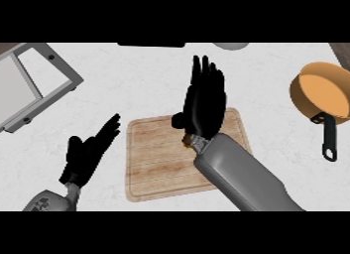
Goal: Pick the sweet potato from the cutting board and place it in the pot
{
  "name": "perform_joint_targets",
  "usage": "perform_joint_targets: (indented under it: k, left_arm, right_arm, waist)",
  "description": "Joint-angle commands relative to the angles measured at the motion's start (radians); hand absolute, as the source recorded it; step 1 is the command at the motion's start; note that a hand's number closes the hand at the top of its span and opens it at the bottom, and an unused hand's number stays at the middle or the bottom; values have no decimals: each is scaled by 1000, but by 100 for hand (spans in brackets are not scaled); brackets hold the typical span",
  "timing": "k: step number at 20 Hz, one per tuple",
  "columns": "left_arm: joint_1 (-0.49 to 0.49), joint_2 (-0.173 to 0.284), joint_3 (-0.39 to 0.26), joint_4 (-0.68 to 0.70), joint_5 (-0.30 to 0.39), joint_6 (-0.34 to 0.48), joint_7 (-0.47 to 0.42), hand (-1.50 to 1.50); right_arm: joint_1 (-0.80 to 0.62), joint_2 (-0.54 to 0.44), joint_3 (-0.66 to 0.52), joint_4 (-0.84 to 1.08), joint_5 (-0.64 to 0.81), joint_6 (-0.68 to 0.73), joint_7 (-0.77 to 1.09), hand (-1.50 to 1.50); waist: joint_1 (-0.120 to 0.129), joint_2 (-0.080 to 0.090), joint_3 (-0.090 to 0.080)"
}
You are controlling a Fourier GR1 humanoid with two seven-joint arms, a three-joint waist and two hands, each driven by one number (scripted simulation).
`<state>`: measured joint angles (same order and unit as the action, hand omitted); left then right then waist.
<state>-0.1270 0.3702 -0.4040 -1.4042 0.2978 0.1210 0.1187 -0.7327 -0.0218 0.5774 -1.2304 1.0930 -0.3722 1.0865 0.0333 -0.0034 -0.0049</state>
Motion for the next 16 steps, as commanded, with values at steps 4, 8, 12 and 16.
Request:
perform_joint_targets:
  k: [4,8,12,16]
  left_arm:
    - [-19,-6,10,21,10,-38,-12,0]
    - [-29,-29,-6,52,-21,-18,-18,0]
    - [-36,7,52,70,19,-58,-19,0]
    - [-32,-19,48,116,-2,-66,-51,0]
  right_arm:
    - [-78,21,-9,47,-100,8,345,-150]
    - [-49,21,-23,114,-271,79,336,-150]
    - [-26,21,1,169,-337,110,343,-150]
    - [-45,21,66,212,-335,39,364,-150]
  waist:
    - [12,5,3]
    - [16,10,3]
    - [1,7,4]
    - [-3,8,4]
